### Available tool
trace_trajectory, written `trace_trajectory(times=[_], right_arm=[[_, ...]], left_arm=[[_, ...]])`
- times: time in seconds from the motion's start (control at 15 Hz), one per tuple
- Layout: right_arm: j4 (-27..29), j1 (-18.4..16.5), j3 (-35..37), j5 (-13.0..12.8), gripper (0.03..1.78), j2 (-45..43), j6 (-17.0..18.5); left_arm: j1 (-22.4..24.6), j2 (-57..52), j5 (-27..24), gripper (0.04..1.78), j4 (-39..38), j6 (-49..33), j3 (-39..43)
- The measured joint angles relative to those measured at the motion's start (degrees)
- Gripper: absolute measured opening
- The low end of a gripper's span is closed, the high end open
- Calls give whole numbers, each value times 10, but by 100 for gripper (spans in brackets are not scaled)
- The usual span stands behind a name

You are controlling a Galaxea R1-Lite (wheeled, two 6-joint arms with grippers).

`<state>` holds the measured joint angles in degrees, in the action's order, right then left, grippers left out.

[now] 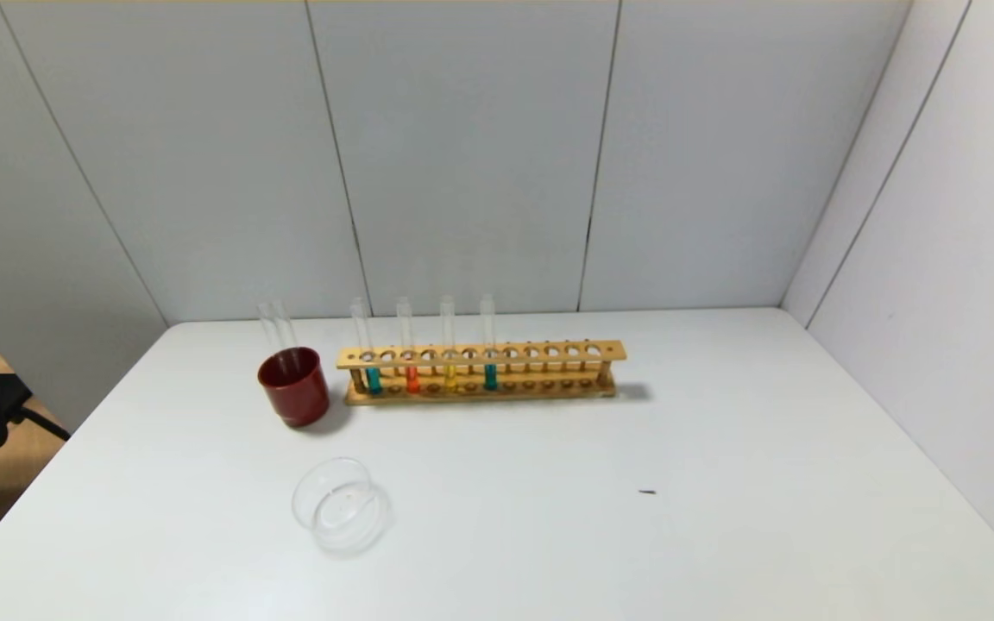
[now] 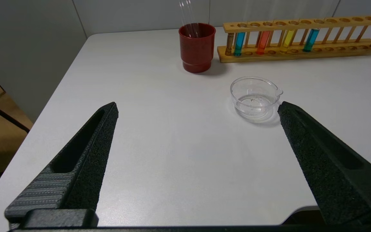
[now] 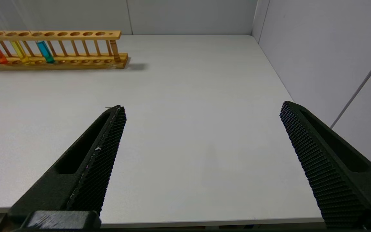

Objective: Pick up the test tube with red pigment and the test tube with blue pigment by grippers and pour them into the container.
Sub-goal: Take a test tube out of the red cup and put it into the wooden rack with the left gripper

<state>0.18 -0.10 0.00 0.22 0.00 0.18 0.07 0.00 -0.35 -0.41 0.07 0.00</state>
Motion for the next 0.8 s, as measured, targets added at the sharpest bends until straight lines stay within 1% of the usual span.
trace_trajectory(times=[0.6,0.8], right_arm=[[0,0,0,0,175,0,0],[0,0,0,0,175,0,0]], left_arm=[[0,0,0,175,0,8,0],[-1,0,-10,175,4,24,-12]])
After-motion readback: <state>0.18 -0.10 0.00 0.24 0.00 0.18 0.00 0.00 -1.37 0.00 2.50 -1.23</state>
